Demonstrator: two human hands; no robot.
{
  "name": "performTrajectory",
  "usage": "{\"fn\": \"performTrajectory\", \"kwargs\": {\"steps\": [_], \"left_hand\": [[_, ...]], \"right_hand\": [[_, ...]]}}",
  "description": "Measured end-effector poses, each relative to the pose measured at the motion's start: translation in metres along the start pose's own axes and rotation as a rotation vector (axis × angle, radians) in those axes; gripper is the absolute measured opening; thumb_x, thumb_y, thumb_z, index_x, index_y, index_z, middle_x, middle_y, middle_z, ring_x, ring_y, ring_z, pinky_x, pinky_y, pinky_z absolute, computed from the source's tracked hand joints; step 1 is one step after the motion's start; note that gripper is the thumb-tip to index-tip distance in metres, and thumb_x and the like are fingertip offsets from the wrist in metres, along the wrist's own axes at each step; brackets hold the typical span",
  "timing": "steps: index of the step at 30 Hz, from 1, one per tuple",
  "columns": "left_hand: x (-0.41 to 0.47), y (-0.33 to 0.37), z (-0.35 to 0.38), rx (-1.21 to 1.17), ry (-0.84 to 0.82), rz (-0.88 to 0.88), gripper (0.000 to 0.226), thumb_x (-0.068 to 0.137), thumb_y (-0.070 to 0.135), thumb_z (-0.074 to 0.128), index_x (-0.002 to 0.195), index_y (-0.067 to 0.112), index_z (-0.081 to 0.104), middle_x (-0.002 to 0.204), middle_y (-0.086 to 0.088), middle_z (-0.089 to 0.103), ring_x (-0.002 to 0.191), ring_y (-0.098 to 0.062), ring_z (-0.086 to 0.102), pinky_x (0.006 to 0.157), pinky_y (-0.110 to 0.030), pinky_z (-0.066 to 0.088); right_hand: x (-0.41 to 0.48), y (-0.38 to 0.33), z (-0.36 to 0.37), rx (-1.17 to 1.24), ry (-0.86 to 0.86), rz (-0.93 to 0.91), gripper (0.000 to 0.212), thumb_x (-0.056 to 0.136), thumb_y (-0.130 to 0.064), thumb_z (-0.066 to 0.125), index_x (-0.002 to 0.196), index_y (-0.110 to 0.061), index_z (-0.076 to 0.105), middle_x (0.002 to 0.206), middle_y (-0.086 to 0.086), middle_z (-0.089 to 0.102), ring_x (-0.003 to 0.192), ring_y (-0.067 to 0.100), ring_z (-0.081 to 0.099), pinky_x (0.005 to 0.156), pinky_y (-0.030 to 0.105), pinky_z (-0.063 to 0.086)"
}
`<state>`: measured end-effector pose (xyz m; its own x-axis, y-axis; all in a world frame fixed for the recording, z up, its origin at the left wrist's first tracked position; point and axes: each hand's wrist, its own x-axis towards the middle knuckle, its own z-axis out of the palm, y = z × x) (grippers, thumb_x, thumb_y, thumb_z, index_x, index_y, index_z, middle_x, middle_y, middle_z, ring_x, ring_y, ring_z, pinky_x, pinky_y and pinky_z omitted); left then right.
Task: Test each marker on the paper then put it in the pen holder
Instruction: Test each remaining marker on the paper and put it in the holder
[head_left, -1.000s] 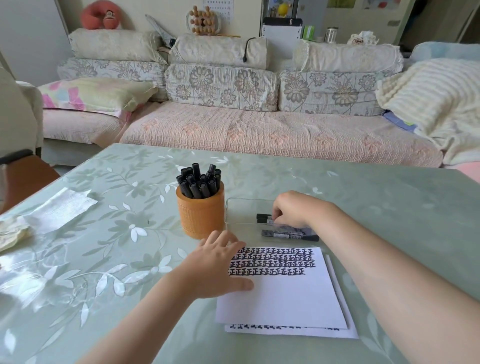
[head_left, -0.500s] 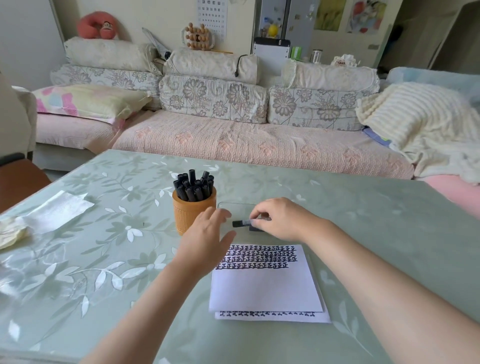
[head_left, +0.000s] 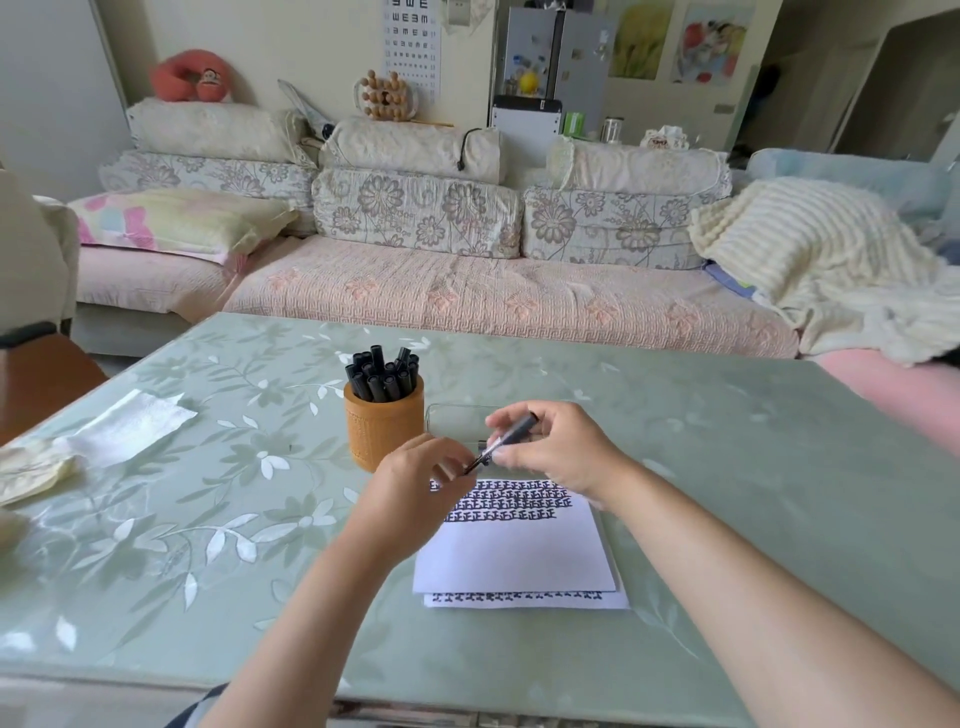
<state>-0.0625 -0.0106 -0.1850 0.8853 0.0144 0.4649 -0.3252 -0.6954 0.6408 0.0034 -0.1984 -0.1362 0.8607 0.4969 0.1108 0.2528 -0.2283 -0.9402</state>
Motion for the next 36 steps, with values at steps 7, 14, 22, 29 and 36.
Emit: {"fn": "performTrajectory", "kwargs": {"steps": [7, 14, 22, 29, 36], "left_hand": [[-0.005, 0.022, 0.011, 0.021, -0.155, -0.062, 0.024, 0.084, 0.050, 0.064, 0.076, 0.028, 0.069, 0.068, 0.017, 0.067, 0.066, -0.002, 0.061, 0.064, -0.025, 0.051], [-0.002, 0.010, 0.015, -0.011, 0.031, 0.045, 0.028, 0.088, 0.023, 0.065, 0.114, 0.029, 0.056, 0.099, 0.013, 0.059, 0.089, -0.004, 0.058, 0.077, -0.022, 0.050], [0.002, 0.008, 0.028, 0.191, -0.103, 0.214, 0.022, 0.089, 0.023, 0.065, 0.110, 0.029, 0.067, 0.094, 0.013, 0.061, 0.086, -0.007, 0.055, 0.070, -0.028, 0.049], [0.011, 0.006, 0.034, 0.306, -0.174, 0.244, 0.014, 0.093, 0.030, 0.061, 0.102, 0.023, 0.070, 0.079, 0.009, 0.058, 0.077, -0.013, 0.054, 0.063, -0.029, 0.043], [0.015, 0.006, 0.035, 0.156, -0.285, 0.051, 0.023, 0.094, 0.026, 0.058, 0.074, 0.017, 0.063, 0.064, 0.005, 0.058, 0.061, -0.011, 0.050, 0.062, -0.028, 0.041]], "right_hand": [[-0.024, 0.005, 0.009, 0.073, 0.019, 0.054, 0.011, 0.101, -0.014, 0.051, 0.098, -0.019, 0.061, 0.086, 0.001, 0.071, 0.079, 0.015, 0.067, 0.071, 0.029, 0.053], [-0.031, 0.021, -0.004, -0.467, -0.059, 0.082, 0.019, 0.100, -0.033, 0.048, 0.087, -0.032, 0.063, 0.064, -0.006, 0.046, 0.054, 0.010, 0.040, 0.057, 0.029, 0.032], [-0.033, 0.031, -0.018, -0.604, -0.142, 0.094, 0.018, 0.096, -0.034, 0.055, 0.081, -0.028, 0.063, 0.072, -0.009, 0.056, 0.059, 0.008, 0.044, 0.059, 0.026, 0.035], [-0.028, 0.041, -0.025, -0.729, -0.169, 0.003, 0.017, 0.098, -0.027, 0.052, 0.089, -0.025, 0.066, 0.079, -0.003, 0.059, 0.076, 0.018, 0.054, 0.073, 0.036, 0.044], [-0.021, 0.055, -0.031, -1.027, 0.004, -0.442, 0.022, 0.087, -0.016, 0.068, 0.108, -0.021, 0.073, 0.083, -0.001, 0.063, 0.079, 0.025, 0.058, 0.068, 0.033, 0.048]]}}
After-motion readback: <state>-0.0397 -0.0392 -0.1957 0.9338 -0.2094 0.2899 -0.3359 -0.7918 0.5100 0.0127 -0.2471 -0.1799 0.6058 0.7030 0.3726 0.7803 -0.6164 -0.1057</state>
